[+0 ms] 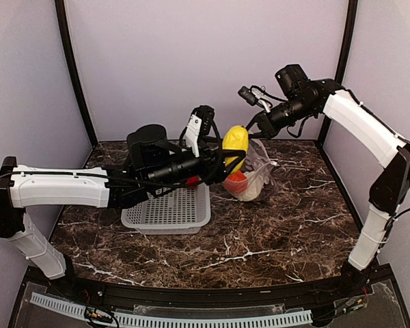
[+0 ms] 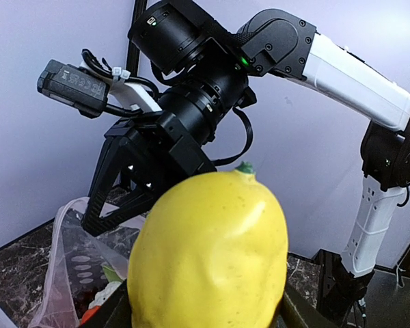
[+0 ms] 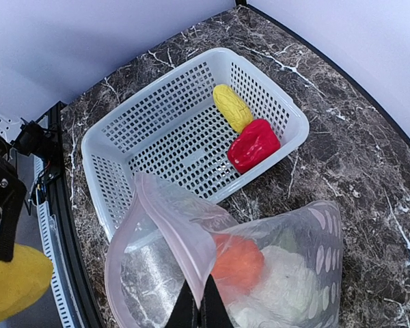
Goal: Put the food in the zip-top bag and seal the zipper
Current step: Place the fake fruit in the zipper food storage bag.
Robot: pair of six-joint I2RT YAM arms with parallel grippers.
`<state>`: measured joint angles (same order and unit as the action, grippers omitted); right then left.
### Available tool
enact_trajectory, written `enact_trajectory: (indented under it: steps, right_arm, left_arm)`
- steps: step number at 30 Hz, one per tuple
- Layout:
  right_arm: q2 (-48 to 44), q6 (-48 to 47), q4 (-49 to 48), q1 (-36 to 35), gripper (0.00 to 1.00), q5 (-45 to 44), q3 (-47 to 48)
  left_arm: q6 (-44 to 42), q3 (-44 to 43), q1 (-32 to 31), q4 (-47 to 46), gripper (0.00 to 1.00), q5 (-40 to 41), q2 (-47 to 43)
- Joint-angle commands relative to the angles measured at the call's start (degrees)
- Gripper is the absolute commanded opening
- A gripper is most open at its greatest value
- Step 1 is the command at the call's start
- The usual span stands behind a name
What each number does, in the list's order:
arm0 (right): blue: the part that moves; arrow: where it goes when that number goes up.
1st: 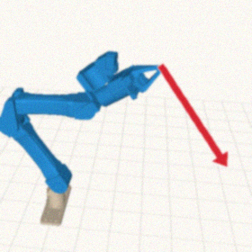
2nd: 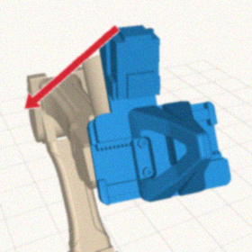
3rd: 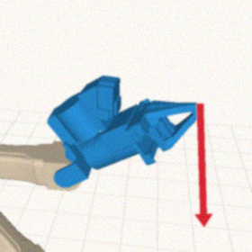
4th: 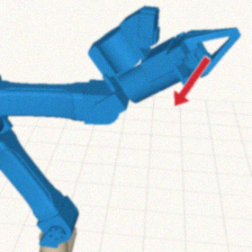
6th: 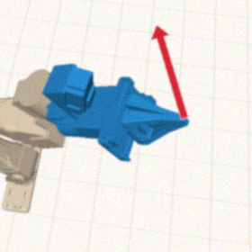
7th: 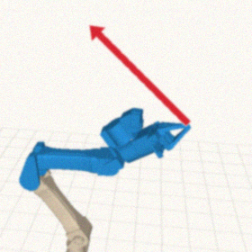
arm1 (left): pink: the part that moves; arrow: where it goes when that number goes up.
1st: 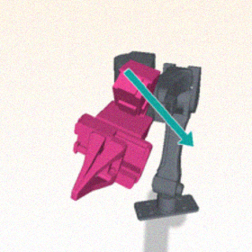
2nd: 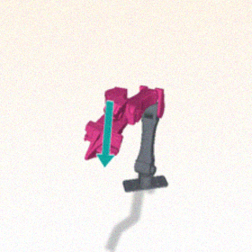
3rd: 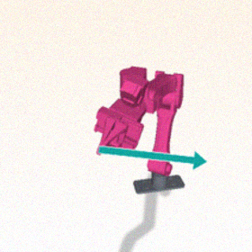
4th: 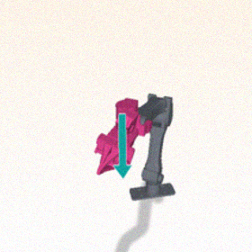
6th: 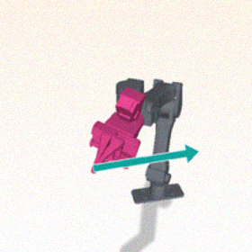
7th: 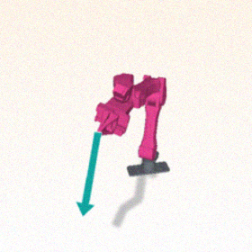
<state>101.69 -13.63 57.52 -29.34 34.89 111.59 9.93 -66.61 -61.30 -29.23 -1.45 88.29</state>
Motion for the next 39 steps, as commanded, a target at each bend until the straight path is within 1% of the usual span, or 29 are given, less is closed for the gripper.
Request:
enact_trajectory:
  steps: [1, 6, 9, 14, 16, 18, 19, 21, 26, 27, 30, 33, 34, 35, 36, 37, 38, 39]
  right_arm:
    - [-1.2, 1.7, 1.0, -0.5, 0.00, 1.8, 3.1]
    - [-1.3, 1.7, 2.5, -0.5, 0.00, 2.9, 4.9]
    - [-1.5, 1.9, 2.6, -0.5, 0.00, 3.3, 4.7]
    - [-1.8, 2.3, 2.6, -0.5, 0.00, 4.1, 4.8]
    - [-2.0, 2.3, 2.6, -0.5, 0.00, 4.1, 4.8]
    - [-2.3, 2.2, 2.5, -0.5, 0.00, 3.9, 4.7]
    - [-2.4, 2.2, 2.5, -0.5, 0.00, 3.9, 4.7]
    - [-2.4, 2.2, 2.4, -0.5, 0.00, 3.7, 4.6]
    - [-2.4, 2.2, 2.3, -0.5, 0.00, 3.4, 4.6]
    - [-2.3, 2.2, 2.3, -0.5, 0.00, 3.3, 4.6]
    - [-2.3, 2.1, 1.9, -0.5, 0.00, 2.5, 4.1]
    - [-2.1, 2.0, 1.3, -0.4, 0.00, 2.2, 3.0]
    - [-2.0, 2.0, 1.1, -0.5, 0.00, 2.3, 2.7]
    - [-1.8, 2.0, 1.1, -0.5, 0.00, 2.4, 2.7]
    - [-1.7, 2.0, 1.1, -0.4, 0.00, 2.4, 2.7]
    - [-1.5, 2.1, 1.0, -0.5, 0.00, 2.5, 2.8]
    - [-1.3, 2.1, 1.1, -0.5, 0.00, 2.5, 2.9]
    - [-1.3, 2.1, 1.0, -0.5, 0.00, 2.6, 3.1]
  left_arm:
    - [-7.0, -2.0, -0.1, -9.2, 0.51, 1.6, 3.9]
    - [-12.0, -4.8, -0.1, -12.8, 0.54, 5.0, 9.6]
    - [-14.6, -7.4, -0.1, -11.3, 0.56, 6.4, 12.5]
    - [-17.3, -9.7, -0.1, -12.0, 0.58, 10.1, 16.6]
    - [-17.5, -9.9, -0.1, -12.1, 0.62, 11.6, 17.6]
    - [-17.3, -9.9, -0.1, -12.1, 0.70, 13.5, 18.2]
    - [-17.3, -9.9, -0.1, -12.2, 0.77, 14.0, 18.3]
    - [-17.2, -10.1, -0.1, -12.0, 0.83, 15.0, 18.6]
    - [-16.3, -11.0, -0.1, -9.8, 0.91, 15.1, 17.8]
    - [-16.0, -11.0, -0.1, -9.1, 0.91, 14.7, 16.9]
    - [-12.7, -10.7, -0.2, -7.7, 0.92, 13.3, 13.8]
    - [-9.3, -10.4, -1.3, -4.5, 0.91, 14.1, 8.7]
    - [-7.0, -10.4, -1.5, -2.4, 0.90, 14.9, 7.7]
    - [-3.7, -10.4, -1.9, -0.9, 0.90, 16.8, 5.7]
    - [-1.5, -10.5, -2.0, 3.1, 0.90, 17.9, 5.0]
    - [4.4, -10.4, -2.0, 5.4, 0.90, 20.5, 3.4]
    - [7.8, -10.3, -2.1, 10.1, 0.91, 21.6, 2.7]
    - [13.7, -9.3, -2.1, 11.7, 0.91, 22.7, 1.4]
